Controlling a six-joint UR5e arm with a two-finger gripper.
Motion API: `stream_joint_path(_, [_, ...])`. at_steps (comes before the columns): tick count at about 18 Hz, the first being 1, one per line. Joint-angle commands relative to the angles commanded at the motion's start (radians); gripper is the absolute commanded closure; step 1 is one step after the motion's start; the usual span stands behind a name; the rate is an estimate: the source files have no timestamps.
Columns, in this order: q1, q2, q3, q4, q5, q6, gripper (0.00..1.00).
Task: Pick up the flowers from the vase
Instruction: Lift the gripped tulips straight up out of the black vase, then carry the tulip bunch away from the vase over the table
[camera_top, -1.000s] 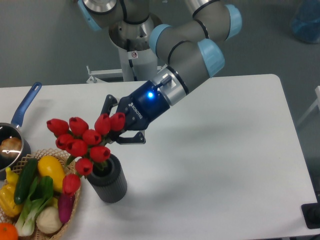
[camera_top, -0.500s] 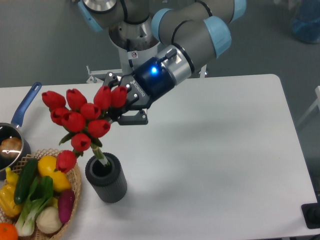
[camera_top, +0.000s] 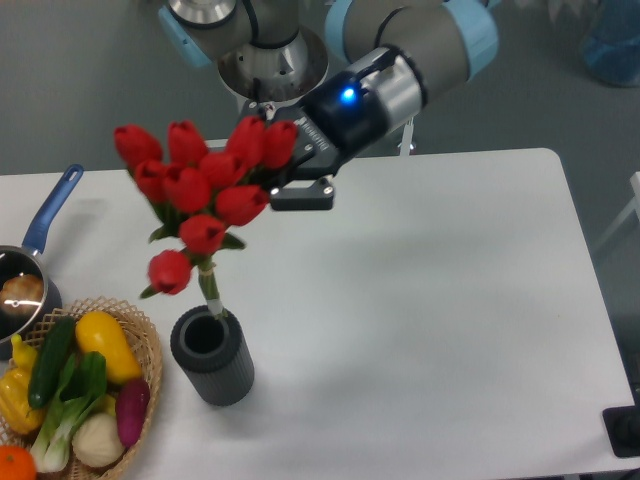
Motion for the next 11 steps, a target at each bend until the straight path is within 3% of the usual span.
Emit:
stream_joint_path(3, [0.031, 0.0, 0.002, 0.0, 0.031, 0.009, 1.0])
stream_joint_path(8, [0.042, -0.011, 0.023, 0.002, 0.231, 0.034, 1.0])
stream_joint_path(11, [0.068, -0.043, 0.02, 0.003, 0.253, 0.101, 1.0])
